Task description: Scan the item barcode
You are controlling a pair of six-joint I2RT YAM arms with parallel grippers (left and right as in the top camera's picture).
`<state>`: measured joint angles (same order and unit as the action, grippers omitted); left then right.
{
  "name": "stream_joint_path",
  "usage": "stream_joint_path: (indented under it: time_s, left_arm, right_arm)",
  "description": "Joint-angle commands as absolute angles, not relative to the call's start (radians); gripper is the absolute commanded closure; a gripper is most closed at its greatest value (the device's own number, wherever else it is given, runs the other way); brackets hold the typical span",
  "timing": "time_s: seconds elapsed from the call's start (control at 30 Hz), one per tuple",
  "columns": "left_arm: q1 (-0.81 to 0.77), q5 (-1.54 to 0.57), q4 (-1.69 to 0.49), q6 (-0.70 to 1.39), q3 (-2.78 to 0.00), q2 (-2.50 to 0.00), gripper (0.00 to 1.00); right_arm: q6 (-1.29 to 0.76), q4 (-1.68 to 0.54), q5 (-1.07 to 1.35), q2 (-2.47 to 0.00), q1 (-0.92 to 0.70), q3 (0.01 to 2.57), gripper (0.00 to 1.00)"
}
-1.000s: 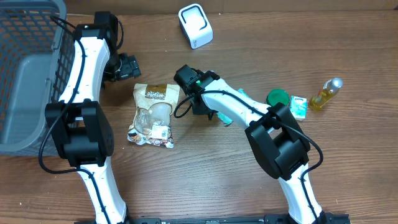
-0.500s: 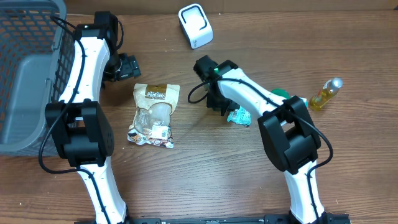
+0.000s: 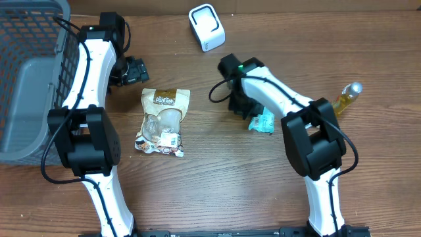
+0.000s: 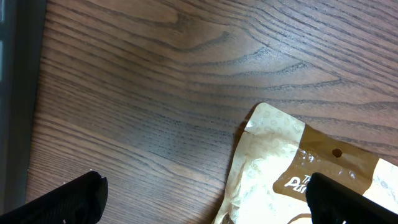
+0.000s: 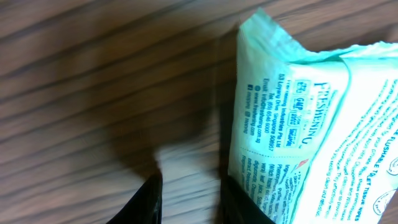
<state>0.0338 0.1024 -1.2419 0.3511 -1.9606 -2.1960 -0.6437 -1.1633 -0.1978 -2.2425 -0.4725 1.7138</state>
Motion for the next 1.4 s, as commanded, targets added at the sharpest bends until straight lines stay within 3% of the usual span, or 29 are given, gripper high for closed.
stream_joint_path:
  time_s: [0.0, 0.23, 0.4, 0.63, 0.83, 0.97, 1.07, 1.13, 1.17, 1.37]
  left_arm:
    - [0.039, 0.114, -1.244, 0.344, -1.972, -2.196, 0.0]
    - [0.039, 0.114, -1.244, 0.344, -1.972, -2.196, 0.0]
    - [0.039, 0.114, -1.244, 0.344, -1.972, -2.196, 0.0]
    - [0.039, 0.114, -1.244, 0.344, -1.972, -2.196, 0.0]
    - [0.039, 0.114, -1.244, 0.344, -1.972, -2.196, 0.0]
    - [0.039, 0.114, -1.244, 0.344, -1.972, -2.196, 0.0]
    - [0.039, 0.114, -1.244, 0.344, -1.972, -2.196, 0.0]
    - [0.039, 0.114, -1.244, 0.344, -1.972, -2.196, 0.0]
    - [0.039, 0.114, -1.244, 0.344, -1.972, -2.196, 0.0]
    - [0.039, 0.114, -1.244, 0.344, -1.972, -2.196, 0.0]
  right_arm:
    - [-0.652, -1.17, -0.226, -2.258, -0.421, 1.69, 0.73]
    - [-0.652, -1.176, -0.222, -2.258, -0.402, 1.688, 0.72]
    - [-0.652, -1.159, -0.199, -2.258, -0.405, 1.688, 0.57]
    - [-0.64, -1.148, -0.099, -2.257, -0.405, 1.7, 0.59]
    - [-0.498, -1.119, 0.15, -2.257, -0.405, 1.75, 0.62]
    - [-0.346, -1.041, 0.441, -2.257, -0.405, 1.748, 0.61]
    - [-0.266, -0.971, 0.628, -2.257, -0.411, 1.748, 0.54]
    - [-0.253, -0.9, 0.707, -2.257, -0.411, 1.748, 0.38]
    - [-0.254, -0.87, 0.723, -2.257, -0.411, 1.748, 0.36]
    - [-0.334, -0.676, 0.772, -2.257, -0.406, 1.748, 0.36]
